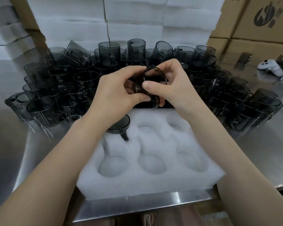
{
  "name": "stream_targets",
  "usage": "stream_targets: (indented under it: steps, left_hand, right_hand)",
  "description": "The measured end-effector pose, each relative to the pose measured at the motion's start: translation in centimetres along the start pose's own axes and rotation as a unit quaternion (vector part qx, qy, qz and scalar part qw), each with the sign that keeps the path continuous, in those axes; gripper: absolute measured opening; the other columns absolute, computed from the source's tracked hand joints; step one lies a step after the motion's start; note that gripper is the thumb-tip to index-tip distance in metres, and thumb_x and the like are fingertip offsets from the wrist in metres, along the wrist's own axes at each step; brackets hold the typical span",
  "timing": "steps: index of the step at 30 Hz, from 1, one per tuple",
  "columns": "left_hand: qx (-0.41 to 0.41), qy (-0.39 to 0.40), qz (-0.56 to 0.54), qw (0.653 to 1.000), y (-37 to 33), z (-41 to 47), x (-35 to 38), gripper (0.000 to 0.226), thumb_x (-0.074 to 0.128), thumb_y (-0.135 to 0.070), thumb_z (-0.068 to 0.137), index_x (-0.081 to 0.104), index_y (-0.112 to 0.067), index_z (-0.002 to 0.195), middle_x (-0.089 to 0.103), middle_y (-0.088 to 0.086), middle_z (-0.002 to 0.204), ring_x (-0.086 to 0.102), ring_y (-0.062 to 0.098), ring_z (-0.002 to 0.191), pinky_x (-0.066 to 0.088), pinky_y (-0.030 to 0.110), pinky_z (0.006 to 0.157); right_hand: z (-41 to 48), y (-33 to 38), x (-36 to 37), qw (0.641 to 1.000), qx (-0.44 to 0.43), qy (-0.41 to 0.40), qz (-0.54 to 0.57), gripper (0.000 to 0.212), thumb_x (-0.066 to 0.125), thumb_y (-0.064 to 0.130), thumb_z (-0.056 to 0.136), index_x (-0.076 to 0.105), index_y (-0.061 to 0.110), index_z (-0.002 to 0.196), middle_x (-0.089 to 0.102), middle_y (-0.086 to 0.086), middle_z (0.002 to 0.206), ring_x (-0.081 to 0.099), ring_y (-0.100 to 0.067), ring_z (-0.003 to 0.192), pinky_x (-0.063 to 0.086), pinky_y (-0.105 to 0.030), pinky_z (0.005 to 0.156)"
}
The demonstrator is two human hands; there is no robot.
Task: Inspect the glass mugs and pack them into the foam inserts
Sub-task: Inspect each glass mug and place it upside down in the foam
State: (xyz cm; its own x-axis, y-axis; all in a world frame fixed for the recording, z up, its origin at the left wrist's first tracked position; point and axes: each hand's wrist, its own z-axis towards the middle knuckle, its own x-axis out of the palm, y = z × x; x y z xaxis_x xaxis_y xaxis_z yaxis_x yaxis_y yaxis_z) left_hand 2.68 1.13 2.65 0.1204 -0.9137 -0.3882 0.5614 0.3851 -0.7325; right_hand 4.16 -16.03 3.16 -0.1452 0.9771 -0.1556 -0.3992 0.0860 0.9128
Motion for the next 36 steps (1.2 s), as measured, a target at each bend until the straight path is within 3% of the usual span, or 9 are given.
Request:
stream_targets:
  steps: [5,7,9,12,17,21,26,30,36]
  left_hand:
    - [0.055,0.019,0.066,0.996,-0.37,-0.11,0.02,0.062,0.088,-0.013,0.063,0.065,-0.026,0.119,0.064,-0.026,0.102,0.061,-0.007,0.095,0.048,0.016,0.093]
    - [0.062,0.023,0.081,0.995,-0.48,-0.21,0.06,0.061,0.089,-0.017,0.064,0.064,-0.025,0.119,0.063,-0.025,0.102,0.06,0.001,0.1,0.047,0.021,0.096]
    - [0.07,0.003,0.109,0.992,-0.51,-0.25,0.07,0.061,0.089,-0.022,0.063,0.062,-0.027,0.118,0.055,-0.031,0.099,0.053,0.009,0.103,0.039,0.009,0.092]
    - [0.068,-0.024,0.082,0.994,-0.49,-0.29,-0.15,0.07,0.086,-0.023,0.066,0.051,-0.032,0.126,0.054,-0.029,0.106,0.05,0.012,0.101,0.04,0.014,0.088]
    - [0.087,-0.005,-0.011,0.996,-0.58,-0.49,-0.13,0.085,0.075,-0.024,0.076,0.025,-0.039,0.144,0.052,-0.014,0.117,0.055,0.009,0.107,0.049,0.036,0.096]
    - [0.092,0.008,-0.083,0.992,-0.32,-0.3,-0.11,0.074,0.07,-0.009,0.078,0.036,-0.031,0.139,0.052,0.0,0.119,0.06,0.018,0.111,0.051,0.031,0.093]
    - [0.058,-0.018,-0.097,0.993,-0.37,-0.24,-0.25,0.058,0.076,-0.016,0.072,0.045,-0.029,0.119,0.057,0.004,0.122,0.063,0.019,0.109,0.053,0.044,0.092]
    - [0.036,-0.027,-0.049,0.998,-0.65,-0.38,-0.23,0.069,0.074,-0.036,0.071,0.042,-0.024,0.131,0.057,-0.004,0.127,0.057,0.011,0.118,0.049,0.045,0.097]
    - [0.08,0.014,0.009,0.997,-0.21,-0.39,0.03,0.068,0.072,-0.012,0.083,0.041,-0.012,0.143,0.05,0.005,0.136,0.057,0.015,0.12,0.048,0.037,0.102]
  right_hand:
    - [-0.01,0.06,0.26,0.996,-0.007,-0.054,-0.074,0.033,0.07,0.046,0.079,0.047,0.024,0.085,0.062,0.01,0.08,0.058,-0.012,0.059,0.045,-0.028,0.042]
    - [0.11,0.1,0.08,0.996,-0.008,-0.068,-0.058,0.023,0.059,0.04,0.093,0.049,0.023,0.081,0.065,0.01,0.074,0.052,-0.013,0.047,0.039,-0.024,0.036]
    - [0.31,0.25,-0.07,0.998,0.008,-0.063,0.02,0.027,0.045,0.036,0.101,0.055,0.018,0.084,0.069,0.006,0.078,0.048,-0.018,0.044,0.036,-0.023,0.036]
    - [0.59,0.46,-0.3,0.982,0.055,-0.036,0.179,0.032,0.037,0.029,0.103,0.065,0.014,0.095,0.071,-0.005,0.09,0.049,-0.024,0.056,0.044,-0.029,0.045]
    - [0.67,0.25,-0.11,0.968,0.098,0.037,0.229,0.026,0.042,0.022,0.103,0.065,0.012,0.112,0.067,-0.006,0.091,0.056,-0.022,0.075,0.049,-0.029,0.061]
    - [0.51,0.3,-0.21,0.935,0.133,0.143,0.297,0.046,0.038,0.035,0.102,0.05,0.007,0.137,0.056,-0.019,0.132,0.054,-0.031,0.114,0.045,-0.047,0.1]
    - [0.16,0.67,-0.5,0.94,0.068,0.152,0.296,0.035,0.043,0.02,0.101,0.052,0.005,0.132,0.065,-0.008,0.114,0.065,-0.023,0.098,0.056,-0.037,0.083]
    - [-0.01,0.77,-0.32,0.961,0.033,0.097,0.256,0.037,0.056,0.017,0.092,0.053,0.009,0.127,0.065,-0.01,0.101,0.064,-0.022,0.074,0.054,-0.027,0.059]
    - [-0.2,0.76,-0.2,0.985,-0.015,0.027,0.171,0.034,0.07,0.012,0.078,0.052,0.012,0.106,0.064,-0.004,0.098,0.06,-0.023,0.057,0.05,-0.028,0.045]
